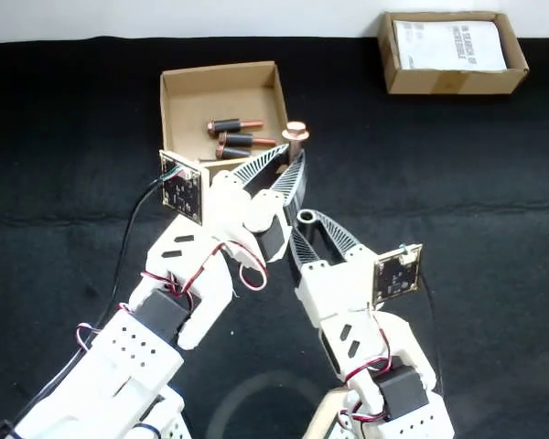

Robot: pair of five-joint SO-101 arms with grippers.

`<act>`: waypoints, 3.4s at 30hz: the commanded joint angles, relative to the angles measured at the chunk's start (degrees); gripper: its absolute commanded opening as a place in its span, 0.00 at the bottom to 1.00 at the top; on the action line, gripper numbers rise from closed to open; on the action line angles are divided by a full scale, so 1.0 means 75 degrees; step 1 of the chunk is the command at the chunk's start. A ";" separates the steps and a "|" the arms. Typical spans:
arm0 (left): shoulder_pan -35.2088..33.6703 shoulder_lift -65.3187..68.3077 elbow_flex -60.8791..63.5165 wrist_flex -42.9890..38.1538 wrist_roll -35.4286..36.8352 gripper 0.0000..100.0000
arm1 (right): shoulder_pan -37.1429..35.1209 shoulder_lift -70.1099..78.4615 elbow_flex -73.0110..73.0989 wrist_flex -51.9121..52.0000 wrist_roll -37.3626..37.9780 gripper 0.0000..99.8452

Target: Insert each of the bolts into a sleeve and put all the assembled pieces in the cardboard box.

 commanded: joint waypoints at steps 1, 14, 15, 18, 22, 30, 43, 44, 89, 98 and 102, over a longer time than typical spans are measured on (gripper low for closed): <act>0.0147 0.0205 -0.0334 -0.0023 0.0000 0.01 | -0.0076 -0.0041 -0.0486 -0.0123 -0.0070 0.01; 0.0404 0.0779 -0.0908 0.0035 0.0012 0.01 | -0.0076 -0.0041 -0.0498 -0.0123 -0.0070 0.01; 0.0440 0.0768 -0.0944 0.0035 0.0012 0.01 | -0.0076 -0.0041 -0.0486 -0.0123 -0.0070 0.01; 0.0475 0.0768 -0.1049 0.0141 0.0012 0.01 | -0.0076 -0.0041 -0.0486 -0.0123 -0.0070 0.01; 0.0498 0.0768 -0.1190 0.0715 0.0047 0.01 | -0.0076 -0.0041 -0.0486 -0.0123 -0.0070 0.01; 0.0522 0.0768 -0.1049 0.0762 0.0059 0.01 | -0.0053 -0.0041 -0.0486 -0.0123 -0.0059 0.01; 0.0733 0.0311 -0.0416 0.1453 0.0516 0.01 | 0.0029 -0.0041 -0.0486 -0.0123 -0.0059 0.01; 0.0733 0.0252 -0.0275 0.1453 0.0457 0.01 | 0.0053 -0.0041 -0.0486 -0.0123 -0.0059 0.01; -0.0311 -0.5304 -0.0604 0.7631 -0.0973 0.01 | 0.0744 0.4988 -0.5679 0.0088 0.1125 0.01; -0.3417 -0.6547 0.1916 0.4665 -0.1899 0.01 | 0.0006 0.8797 -0.9629 0.1459 0.3024 0.01; -0.4144 -0.6535 0.2854 0.3493 -0.1899 0.01 | -0.0240 1.0403 -1.0743 0.1600 0.4161 0.01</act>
